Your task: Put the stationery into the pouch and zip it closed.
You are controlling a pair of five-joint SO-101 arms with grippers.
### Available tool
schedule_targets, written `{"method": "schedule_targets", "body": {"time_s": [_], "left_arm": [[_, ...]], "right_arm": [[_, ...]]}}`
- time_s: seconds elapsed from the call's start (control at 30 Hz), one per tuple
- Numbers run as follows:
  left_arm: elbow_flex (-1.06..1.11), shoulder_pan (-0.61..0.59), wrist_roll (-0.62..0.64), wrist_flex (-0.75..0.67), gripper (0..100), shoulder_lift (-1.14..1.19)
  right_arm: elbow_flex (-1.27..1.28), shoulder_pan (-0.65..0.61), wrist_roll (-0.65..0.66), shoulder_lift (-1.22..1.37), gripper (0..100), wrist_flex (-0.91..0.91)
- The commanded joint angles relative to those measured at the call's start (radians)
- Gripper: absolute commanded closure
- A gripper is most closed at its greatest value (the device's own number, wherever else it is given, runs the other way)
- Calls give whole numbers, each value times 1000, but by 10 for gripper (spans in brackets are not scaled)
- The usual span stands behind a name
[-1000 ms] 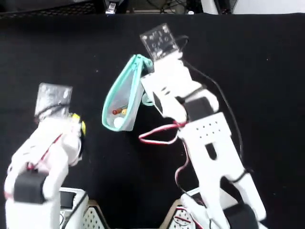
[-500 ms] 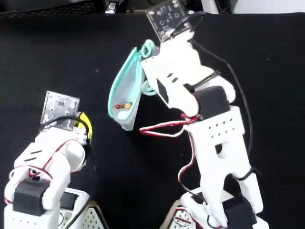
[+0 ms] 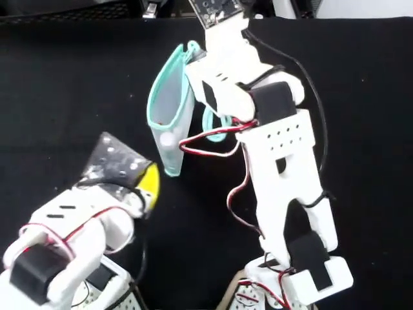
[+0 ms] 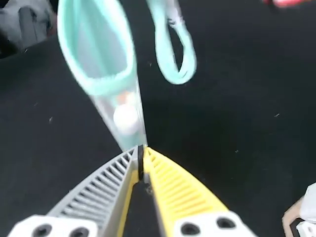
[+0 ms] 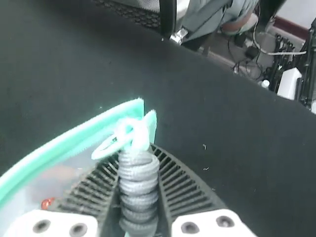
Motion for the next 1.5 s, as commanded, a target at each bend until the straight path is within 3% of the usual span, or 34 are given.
{"method": "schedule_targets", "body": {"time_s": [0.0,0.23,0.53,0.73,0.87,1.07,1.2,1.37,1.47], "left_arm": [[58,25,-2,-180,963,37],[242,-42,2,-430,828,107],[329,-317,2,-600,834,118],[357,-340,31,-678,834,120],[346,-338,44,-592,833,109],[185,-332,44,-272,829,32],[117,-325,44,-155,806,-69],[116,-162,41,-64,773,-173],[180,-76,41,-115,773,-193]], "right_arm": [[-56,11,14,-2,986,14],[-59,43,78,-2,986,89],[-62,121,81,-4,986,238],[-58,20,89,-47,986,333],[-61,-49,150,-131,986,321],[-51,-51,158,-160,986,273],[-56,-51,158,-142,986,265],[-58,-49,158,-99,986,258],[-58,-52,153,-96,986,259]]}}
